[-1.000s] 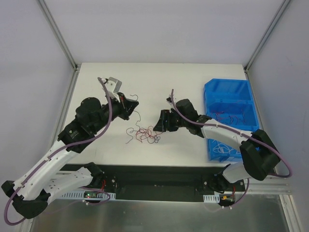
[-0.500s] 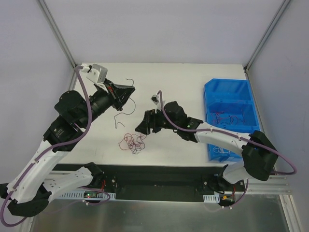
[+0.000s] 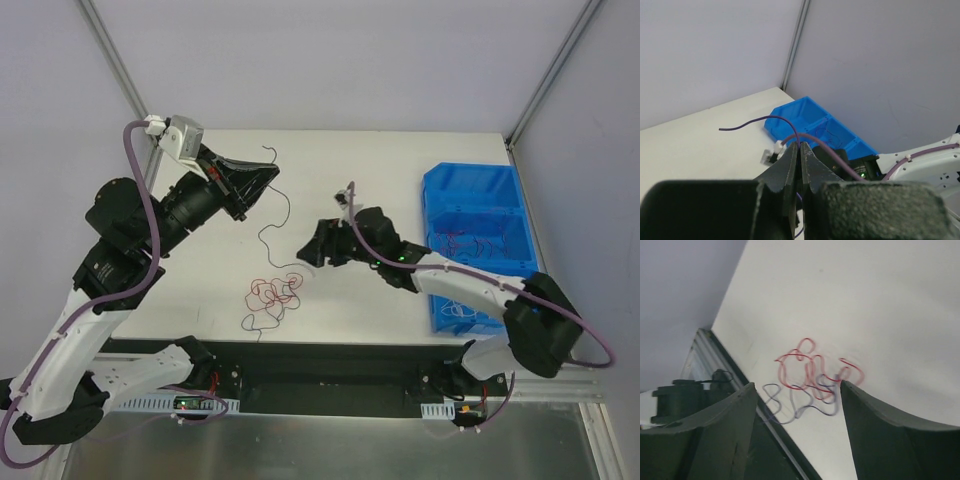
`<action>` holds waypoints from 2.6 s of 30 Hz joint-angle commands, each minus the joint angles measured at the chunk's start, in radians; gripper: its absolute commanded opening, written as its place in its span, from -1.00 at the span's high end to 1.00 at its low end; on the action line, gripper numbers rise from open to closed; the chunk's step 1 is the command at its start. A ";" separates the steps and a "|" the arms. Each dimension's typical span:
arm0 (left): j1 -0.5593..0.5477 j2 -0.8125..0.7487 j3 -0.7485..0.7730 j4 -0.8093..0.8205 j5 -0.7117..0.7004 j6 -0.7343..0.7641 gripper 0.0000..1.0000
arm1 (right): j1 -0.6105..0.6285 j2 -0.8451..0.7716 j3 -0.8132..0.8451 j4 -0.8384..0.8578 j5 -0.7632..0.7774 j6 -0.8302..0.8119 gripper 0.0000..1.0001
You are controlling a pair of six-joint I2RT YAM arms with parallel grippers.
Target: Untangle the cables
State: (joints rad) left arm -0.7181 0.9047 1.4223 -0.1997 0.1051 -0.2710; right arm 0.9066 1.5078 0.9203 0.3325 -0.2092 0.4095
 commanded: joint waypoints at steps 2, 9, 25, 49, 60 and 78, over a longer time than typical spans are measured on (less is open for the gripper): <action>0.008 0.000 -0.029 0.028 0.033 -0.057 1.00 | -0.150 -0.299 -0.084 -0.235 0.045 -0.174 -0.42; 0.008 0.034 -0.120 0.049 0.129 -0.143 1.00 | -0.192 -0.558 -0.018 -0.438 -0.074 -0.316 -0.50; 0.011 0.137 -0.250 0.166 0.288 -0.243 1.00 | -0.190 -0.727 -0.026 -0.573 0.015 -0.293 -0.51; 0.468 0.719 -0.286 -0.300 0.324 -0.172 0.99 | -0.846 -0.295 0.330 -1.189 0.458 -0.566 -0.37; 0.470 0.795 -0.140 -0.526 0.326 -0.065 -0.18 | -0.982 -0.054 0.249 -1.026 0.376 -0.736 -0.01; 0.473 0.608 -0.209 -0.606 0.280 0.029 -0.61 | -0.971 0.181 0.244 -0.751 0.432 -0.821 0.33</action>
State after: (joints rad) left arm -0.2535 1.5799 1.2400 -0.7612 0.4034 -0.2771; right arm -0.0723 1.6470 1.1095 -0.4759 0.2054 -0.4137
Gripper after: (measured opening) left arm 0.800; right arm 0.431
